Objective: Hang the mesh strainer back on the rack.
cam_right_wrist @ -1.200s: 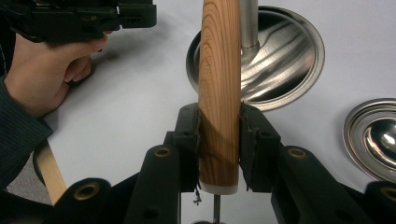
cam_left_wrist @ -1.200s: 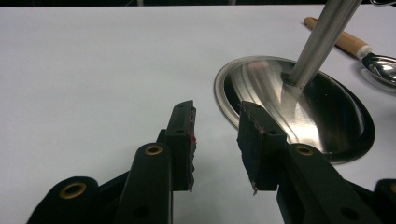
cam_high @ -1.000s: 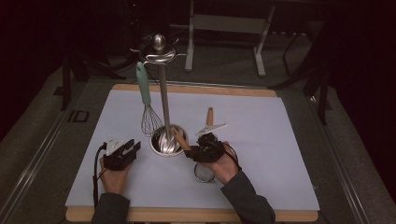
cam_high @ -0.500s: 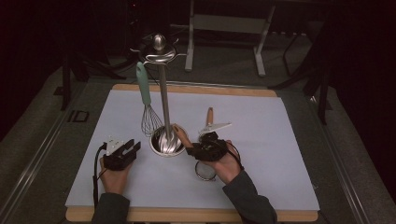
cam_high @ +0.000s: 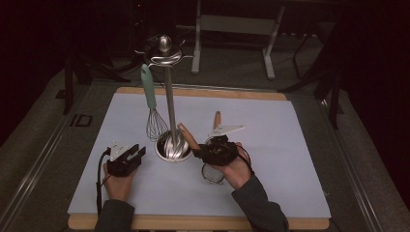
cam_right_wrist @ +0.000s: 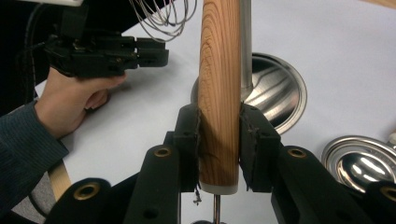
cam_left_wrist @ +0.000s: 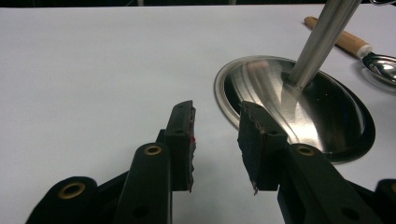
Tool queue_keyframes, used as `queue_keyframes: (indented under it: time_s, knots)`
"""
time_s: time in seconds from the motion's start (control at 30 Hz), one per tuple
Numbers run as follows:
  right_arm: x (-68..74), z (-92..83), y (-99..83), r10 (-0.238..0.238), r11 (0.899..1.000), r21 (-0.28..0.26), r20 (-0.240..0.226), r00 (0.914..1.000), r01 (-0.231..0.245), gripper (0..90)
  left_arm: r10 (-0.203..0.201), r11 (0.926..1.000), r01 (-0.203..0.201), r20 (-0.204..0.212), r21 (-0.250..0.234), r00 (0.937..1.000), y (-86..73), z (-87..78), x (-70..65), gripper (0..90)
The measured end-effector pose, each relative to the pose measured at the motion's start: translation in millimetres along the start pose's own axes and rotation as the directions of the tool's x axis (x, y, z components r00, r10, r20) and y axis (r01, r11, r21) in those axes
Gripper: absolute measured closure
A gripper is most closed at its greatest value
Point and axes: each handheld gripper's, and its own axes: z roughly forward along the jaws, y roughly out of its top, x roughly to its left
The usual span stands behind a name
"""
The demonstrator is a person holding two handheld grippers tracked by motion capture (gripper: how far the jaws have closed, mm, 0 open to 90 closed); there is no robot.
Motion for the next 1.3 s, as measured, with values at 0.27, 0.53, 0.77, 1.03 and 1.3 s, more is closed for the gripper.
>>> queue_keyframes:
  time_s: [0.27,0.53,0.77,1.03,1.3]
  knots:
    - [-1.5,-7.2,4.5,-0.006,0.999,-0.042,0.000,1.0000,0.006,71.0,0.000,1.0000,0.000,0.000,0.001,1.0000,0.1,0.0,0.1,66.2]
    - [0.8,-14.2,10.6,-0.012,0.996,-0.089,0.001,0.9999,0.012,71.0,0.002,1.0000,-0.002,0.001,0.002,1.0000,0.0,0.0,0.2,66.2]
    - [-0.3,-19.7,15.0,-0.019,0.993,-0.114,0.011,0.9998,0.020,71.0,0.001,1.0000,-0.001,0.001,0.003,1.0000,0.1,0.0,0.3,66.2]
    - [0.4,-28.7,22.9,-0.017,0.987,-0.159,0.008,0.9998,0.018,71.0,0.001,1.0000,-0.001,0.001,0.002,1.0000,0.0,0.0,0.2,66.2]
    - [0.7,-37.7,31.1,-0.038,0.981,-0.187,0.026,0.9989,0.042,71.0,0.000,1.0000,0.000,0.000,0.001,1.0000,0.0,0.1,0.3,66.2]
